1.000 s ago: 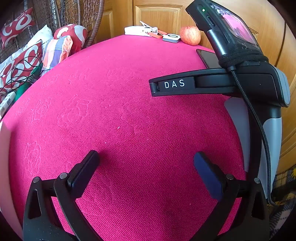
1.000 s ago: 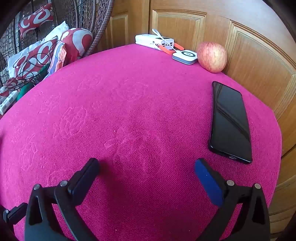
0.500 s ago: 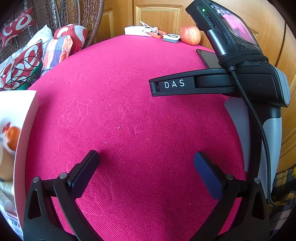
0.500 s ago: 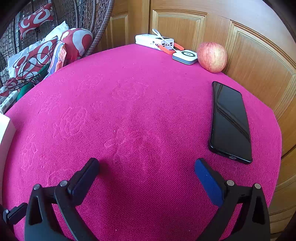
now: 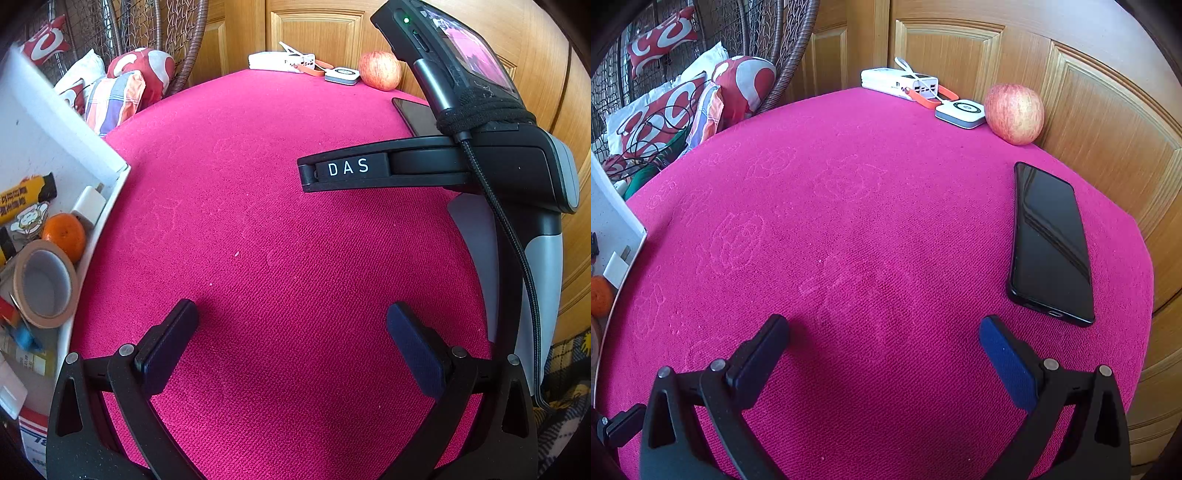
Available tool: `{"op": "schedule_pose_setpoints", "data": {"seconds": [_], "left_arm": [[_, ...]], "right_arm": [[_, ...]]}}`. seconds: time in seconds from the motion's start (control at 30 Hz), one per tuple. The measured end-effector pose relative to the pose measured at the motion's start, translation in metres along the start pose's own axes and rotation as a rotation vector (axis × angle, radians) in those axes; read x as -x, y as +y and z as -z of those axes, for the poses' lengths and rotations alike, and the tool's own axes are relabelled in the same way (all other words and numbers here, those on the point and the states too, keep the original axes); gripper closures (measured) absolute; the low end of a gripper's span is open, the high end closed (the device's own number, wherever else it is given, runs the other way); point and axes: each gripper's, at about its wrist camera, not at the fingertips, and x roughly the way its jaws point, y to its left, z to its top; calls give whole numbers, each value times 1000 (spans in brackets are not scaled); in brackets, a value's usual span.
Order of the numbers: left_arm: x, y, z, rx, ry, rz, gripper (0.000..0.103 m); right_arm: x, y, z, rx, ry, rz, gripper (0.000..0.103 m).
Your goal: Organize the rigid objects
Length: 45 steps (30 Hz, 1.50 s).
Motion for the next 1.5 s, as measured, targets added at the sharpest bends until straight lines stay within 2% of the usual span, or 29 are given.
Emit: {"op": "schedule_pose_setpoints", "data": {"seconds": [1.5], "left_arm": [[1,2,2,1,0,1,0]], "right_arm": [[1,-1,1,1,1,1,0]]}}
